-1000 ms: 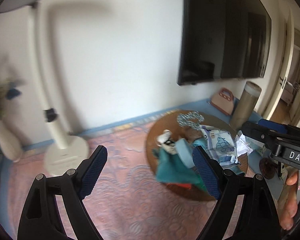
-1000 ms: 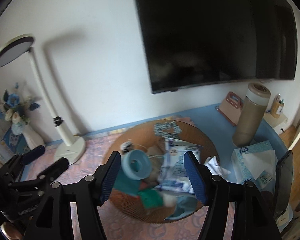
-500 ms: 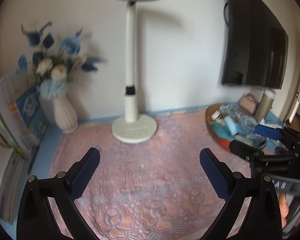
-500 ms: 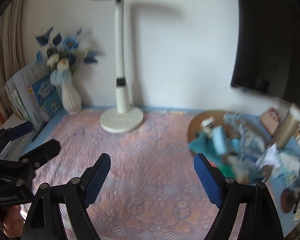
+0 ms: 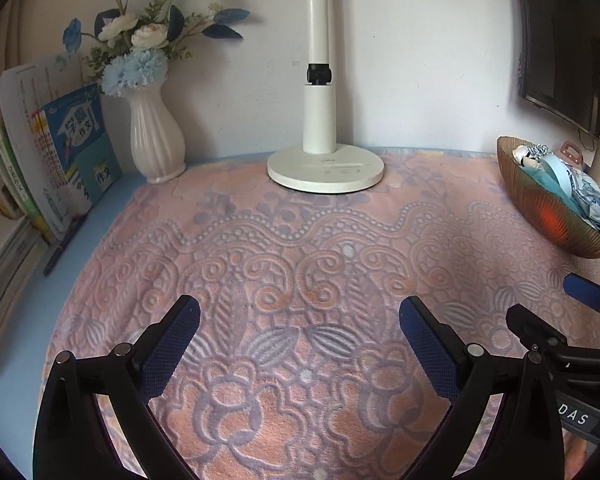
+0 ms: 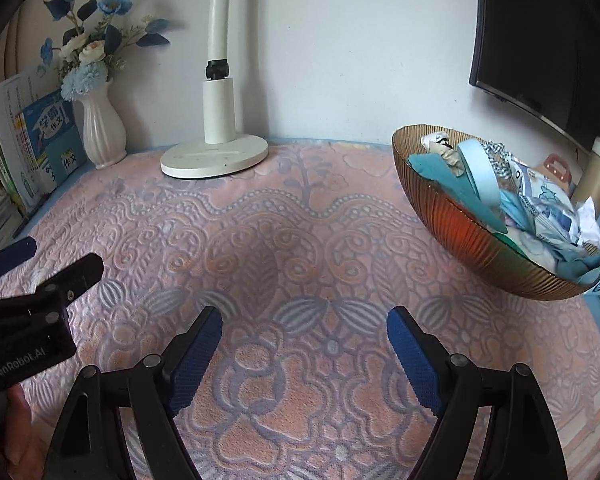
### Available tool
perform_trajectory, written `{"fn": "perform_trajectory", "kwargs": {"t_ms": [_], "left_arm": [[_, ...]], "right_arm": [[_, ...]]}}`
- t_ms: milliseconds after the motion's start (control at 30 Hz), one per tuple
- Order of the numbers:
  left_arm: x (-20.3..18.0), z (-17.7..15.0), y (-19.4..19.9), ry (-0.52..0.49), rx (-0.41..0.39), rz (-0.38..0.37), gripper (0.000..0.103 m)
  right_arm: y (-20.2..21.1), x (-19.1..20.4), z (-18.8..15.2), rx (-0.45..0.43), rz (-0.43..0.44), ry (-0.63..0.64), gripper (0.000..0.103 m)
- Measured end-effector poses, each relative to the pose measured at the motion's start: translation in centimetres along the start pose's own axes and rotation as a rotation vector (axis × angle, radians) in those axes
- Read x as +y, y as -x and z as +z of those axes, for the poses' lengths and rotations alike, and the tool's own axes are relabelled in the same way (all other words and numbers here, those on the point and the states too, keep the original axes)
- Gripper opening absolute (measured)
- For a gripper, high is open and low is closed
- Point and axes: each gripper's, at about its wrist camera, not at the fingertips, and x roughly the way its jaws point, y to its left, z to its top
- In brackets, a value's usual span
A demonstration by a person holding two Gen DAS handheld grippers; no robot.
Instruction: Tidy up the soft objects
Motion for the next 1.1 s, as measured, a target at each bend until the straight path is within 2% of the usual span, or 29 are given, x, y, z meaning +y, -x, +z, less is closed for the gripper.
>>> {"fn": "perform_trajectory", "kwargs": {"t_ms": [233,367,800,933,1100], "left_arm": [[-0.8,-0.5,0.0,-0.030,-0.001,0.010,0.100],[-0.9,-0.5,0.0,-0.035,-0.004,0.006,0.100],[0.5,-0.4,-0.7,0.032,0.039,-0.018,0.100],[0.7,-0.3,-0.6,0.041,0.036,-0.017,0.100],[1.0,-0.4,-0.6,0.059,0.038,-0.020,0.100]], "right_arm": [[0.0,-0.5,-0.1,-0.010,0.010,-0.030,0.084],[0.0,-0.3,-0.1,-0.015,0.008,-0.022,0.089],[0.1,1.7,0.8,-0.028,-0.035,0.057,0.089],[-1.0,1.2,0.5,0.004,-0.021,0.026,0.090],[-0.8,0.0,0.5,-0.009,0.001,-0.034,0.090]]}}
